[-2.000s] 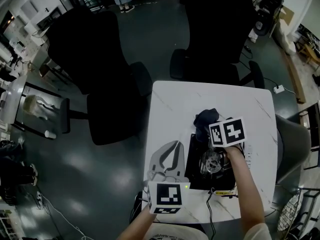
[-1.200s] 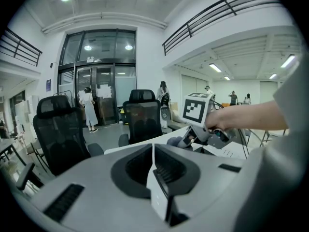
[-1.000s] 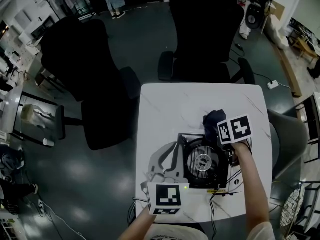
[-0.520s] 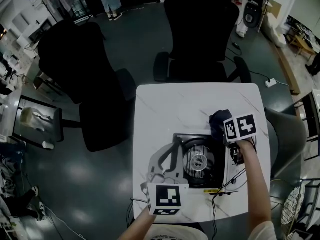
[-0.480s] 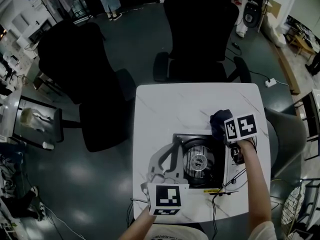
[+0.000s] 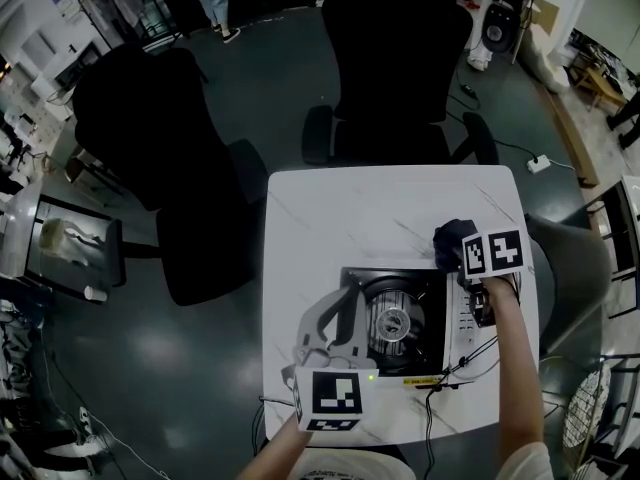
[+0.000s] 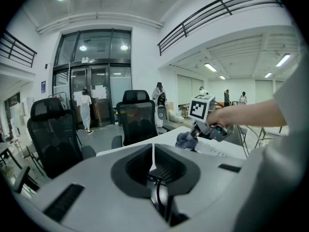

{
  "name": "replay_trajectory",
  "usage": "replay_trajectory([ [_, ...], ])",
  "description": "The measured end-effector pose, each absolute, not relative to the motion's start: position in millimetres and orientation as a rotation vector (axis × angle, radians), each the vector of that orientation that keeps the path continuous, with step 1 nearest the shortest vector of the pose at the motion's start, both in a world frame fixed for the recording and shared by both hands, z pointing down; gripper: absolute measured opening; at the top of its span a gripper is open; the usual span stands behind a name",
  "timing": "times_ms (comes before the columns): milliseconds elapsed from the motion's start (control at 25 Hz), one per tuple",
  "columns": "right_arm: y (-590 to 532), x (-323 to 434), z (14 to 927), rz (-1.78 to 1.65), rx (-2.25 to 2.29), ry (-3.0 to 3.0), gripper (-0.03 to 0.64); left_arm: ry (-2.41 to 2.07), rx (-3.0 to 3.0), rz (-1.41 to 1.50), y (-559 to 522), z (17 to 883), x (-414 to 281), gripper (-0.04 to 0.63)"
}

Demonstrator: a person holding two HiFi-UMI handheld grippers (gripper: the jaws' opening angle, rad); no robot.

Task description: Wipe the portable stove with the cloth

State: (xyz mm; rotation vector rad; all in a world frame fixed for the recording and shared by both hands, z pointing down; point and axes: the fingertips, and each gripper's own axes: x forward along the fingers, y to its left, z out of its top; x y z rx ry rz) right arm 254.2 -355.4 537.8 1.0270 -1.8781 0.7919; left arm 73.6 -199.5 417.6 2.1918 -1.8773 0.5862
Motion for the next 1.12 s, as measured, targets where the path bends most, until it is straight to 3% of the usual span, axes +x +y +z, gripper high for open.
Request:
replay_trajectory([
  [1120,-345.9,288.2,530.9,0.739,1.232,-1.845,0.089,-1.858,2.228,0.577,-191.7,414.9,83.3,0.023],
])
